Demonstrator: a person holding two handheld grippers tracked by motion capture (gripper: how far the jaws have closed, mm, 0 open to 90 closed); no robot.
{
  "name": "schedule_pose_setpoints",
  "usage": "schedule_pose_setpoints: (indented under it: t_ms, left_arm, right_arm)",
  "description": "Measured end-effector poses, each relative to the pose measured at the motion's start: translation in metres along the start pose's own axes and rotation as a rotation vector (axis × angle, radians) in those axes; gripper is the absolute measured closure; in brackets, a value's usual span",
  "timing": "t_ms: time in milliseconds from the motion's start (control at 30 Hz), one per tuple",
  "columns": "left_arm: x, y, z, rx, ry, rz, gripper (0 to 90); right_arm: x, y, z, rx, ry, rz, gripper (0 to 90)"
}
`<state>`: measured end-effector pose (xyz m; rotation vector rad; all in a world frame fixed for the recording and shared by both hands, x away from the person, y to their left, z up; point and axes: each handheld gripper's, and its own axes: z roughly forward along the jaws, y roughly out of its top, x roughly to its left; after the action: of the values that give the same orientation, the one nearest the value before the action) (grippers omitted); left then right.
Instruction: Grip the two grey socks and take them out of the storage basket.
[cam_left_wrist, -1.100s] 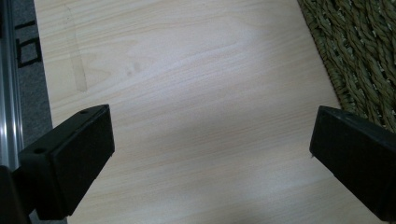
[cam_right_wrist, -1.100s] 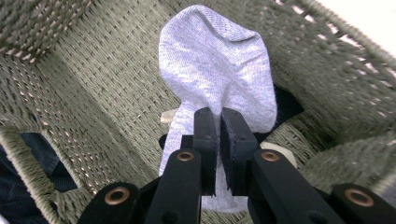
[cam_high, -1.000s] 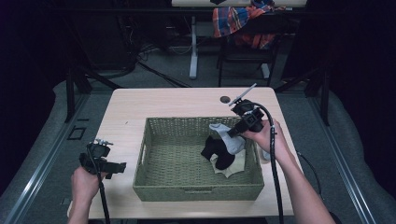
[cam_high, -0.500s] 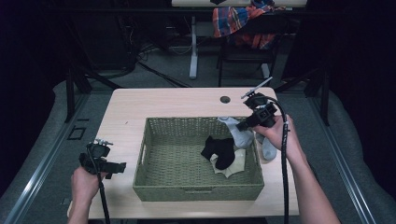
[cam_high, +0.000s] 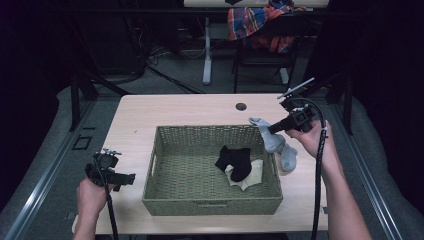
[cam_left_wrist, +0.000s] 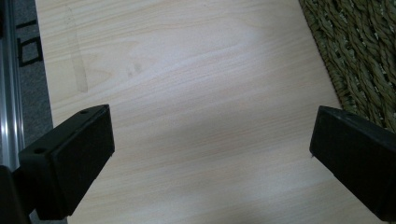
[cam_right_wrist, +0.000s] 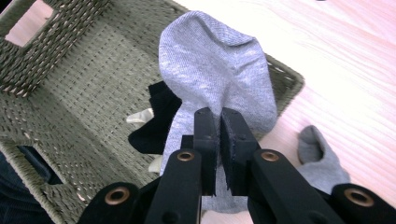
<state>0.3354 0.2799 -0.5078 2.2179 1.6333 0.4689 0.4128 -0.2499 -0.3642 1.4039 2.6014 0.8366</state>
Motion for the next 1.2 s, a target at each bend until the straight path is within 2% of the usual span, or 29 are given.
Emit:
schedule_pose_setpoints:
  t_ms: [200, 567, 900, 1200]
  left_arm:
    - [0.001, -0.001, 0.0, -0.002, 0.004, -0.002, 0.2]
    - [-0.001, 0.0, 0.0, -0.006, -0.001, 0.01, 0.2]
    - [-0.002, 0.0, -0.001, -0.006, -0.004, 0.012, 0.2]
    - [-0.002, 0.001, -0.001, -0.007, -0.004, 0.012, 0.2]
  right_arm:
    - [-0.011, -0.004, -0.009, -0.012, -0.037, 0.027, 85.8]
    - [-0.024, -0.014, -0.023, -0.042, -0.074, 0.075, 85.9]
    - [-0.039, -0.021, -0.027, -0.04, -0.083, 0.112, 86.0]
    - [-0.053, -0.028, -0.028, -0.037, -0.113, 0.156, 86.0]
